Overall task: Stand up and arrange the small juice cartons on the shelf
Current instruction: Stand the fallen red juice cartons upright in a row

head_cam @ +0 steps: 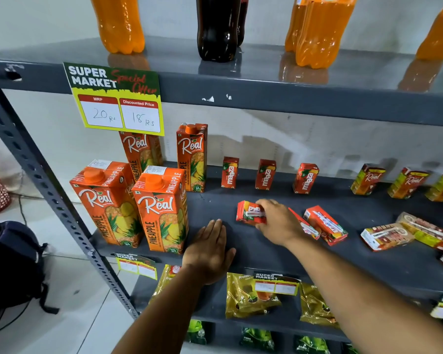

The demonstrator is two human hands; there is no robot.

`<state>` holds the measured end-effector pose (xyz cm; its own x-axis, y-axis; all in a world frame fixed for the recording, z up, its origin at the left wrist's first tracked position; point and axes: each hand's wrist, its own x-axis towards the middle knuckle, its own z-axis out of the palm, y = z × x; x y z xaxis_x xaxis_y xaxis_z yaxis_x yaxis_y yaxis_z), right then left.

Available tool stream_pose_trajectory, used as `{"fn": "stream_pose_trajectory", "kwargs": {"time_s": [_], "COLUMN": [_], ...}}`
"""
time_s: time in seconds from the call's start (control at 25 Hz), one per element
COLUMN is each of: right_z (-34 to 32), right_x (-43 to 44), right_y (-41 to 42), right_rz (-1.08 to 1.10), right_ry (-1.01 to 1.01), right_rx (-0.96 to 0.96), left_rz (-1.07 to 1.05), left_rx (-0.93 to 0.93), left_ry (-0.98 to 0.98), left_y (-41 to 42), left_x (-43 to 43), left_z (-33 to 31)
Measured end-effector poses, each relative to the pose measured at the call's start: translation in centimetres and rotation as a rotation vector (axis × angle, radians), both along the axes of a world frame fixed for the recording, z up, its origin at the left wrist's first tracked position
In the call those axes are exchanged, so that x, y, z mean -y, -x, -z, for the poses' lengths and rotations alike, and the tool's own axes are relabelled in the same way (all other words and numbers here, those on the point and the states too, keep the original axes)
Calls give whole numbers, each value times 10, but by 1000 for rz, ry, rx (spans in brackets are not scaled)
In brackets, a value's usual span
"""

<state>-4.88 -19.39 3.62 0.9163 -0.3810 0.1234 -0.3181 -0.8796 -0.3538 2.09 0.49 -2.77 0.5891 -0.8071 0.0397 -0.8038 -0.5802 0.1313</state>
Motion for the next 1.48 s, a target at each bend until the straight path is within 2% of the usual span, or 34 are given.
{"fn": "stream_pose_trajectory", "kwargs": {"time_s": [0.16, 0.36, 0.52, 0.68, 0.8, 0.88, 1.0, 1.08, 1.16, 1.24, 1.36, 1.4, 1.48], "right_z": [9, 21, 32, 29, 4, -22, -58, -73, -82, -90, -94, -93, -91], "right_x": [-11, -26, -37, -42, -40, -31, -20, -17, -14, -11, -5, -2, 2], "right_y": [-3, -5, -5, 0, 3, -4, -20, -26, -28, -26, -19, -19, -22], "right_rz": [158, 333, 496, 509, 444, 407, 254, 60, -170, -295, -299, -250, -206], "right_ry": [-137, -192, -322, -384, -260, -69, 68, 132, 197, 196, 118, -16, -146], "right_rx": [146, 292, 362, 338, 416, 294, -149, -347, -466, -522, -533, -494, -458], "left_rz": [-1, -15, -12, -10, -12, -3, -6, -3, -9, -13, -18, -20, -21], "left_rx": [-2, -10, -3, 5, 3, 29, 58, 64, 66, 62, 53, 52, 57], "left_ry": [-16, -20, -2, 9, 36, 43, 56, 60, 62, 60, 57, 57, 58], "left_y": [0, -1, -2, -1, -2, -2, 0, 0, 1, 1, 0, 0, 0], "left_x": [0, 2, 2, 1, 1, 1, 0, 0, 0, 0, 0, 0, -1], "left_z": [3, 4, 5, 6, 9, 10, 10, 10, 10, 10, 11, 10, 10]}}
